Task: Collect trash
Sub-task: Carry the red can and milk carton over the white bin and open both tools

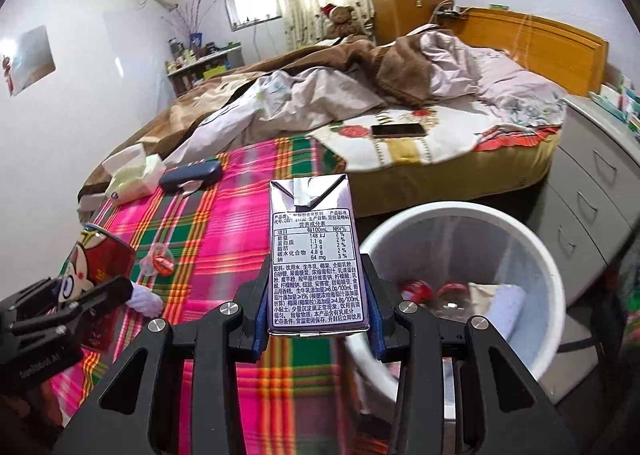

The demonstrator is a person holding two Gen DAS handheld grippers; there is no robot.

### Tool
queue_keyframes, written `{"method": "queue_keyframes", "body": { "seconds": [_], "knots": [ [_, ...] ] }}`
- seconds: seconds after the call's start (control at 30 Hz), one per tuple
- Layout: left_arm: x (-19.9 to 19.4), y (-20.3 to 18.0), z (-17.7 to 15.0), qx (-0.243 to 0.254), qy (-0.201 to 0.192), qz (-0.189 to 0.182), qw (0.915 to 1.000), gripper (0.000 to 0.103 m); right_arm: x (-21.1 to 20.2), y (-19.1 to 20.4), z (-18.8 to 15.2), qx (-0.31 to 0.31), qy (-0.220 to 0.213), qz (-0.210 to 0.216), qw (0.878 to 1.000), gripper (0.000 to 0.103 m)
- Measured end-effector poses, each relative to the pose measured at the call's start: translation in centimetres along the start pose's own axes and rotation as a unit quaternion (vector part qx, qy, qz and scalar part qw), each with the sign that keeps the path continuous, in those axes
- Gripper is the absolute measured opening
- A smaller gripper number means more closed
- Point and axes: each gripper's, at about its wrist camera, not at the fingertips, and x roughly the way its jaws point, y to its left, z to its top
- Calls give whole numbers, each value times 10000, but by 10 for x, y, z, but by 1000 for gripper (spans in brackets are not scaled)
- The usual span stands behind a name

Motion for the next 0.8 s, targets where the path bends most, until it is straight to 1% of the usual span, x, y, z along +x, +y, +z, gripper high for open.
{"method": "queue_keyframes", "body": {
  "seconds": [0.23, 0.4, 0.67, 0.8],
  "knots": [
    [6, -47, 1, 316, -10, -193, 9993, 57, -10, -33, -5, 232, -77, -224, 9995, 39],
    [14, -74, 3, 437, 42, -361, 9984, 57, -14, -55, -9, 366, -75, -386, 9986, 39],
    [30, -113, 1, 737, 142, -539, 9957, 57, -15, -86, -17, 555, 36, -592, 9967, 39],
    [43, -127, 1, 777, 301, -664, 9943, 57, -12, -100, -21, 666, 151, -692, 9953, 40]
  ]
}}
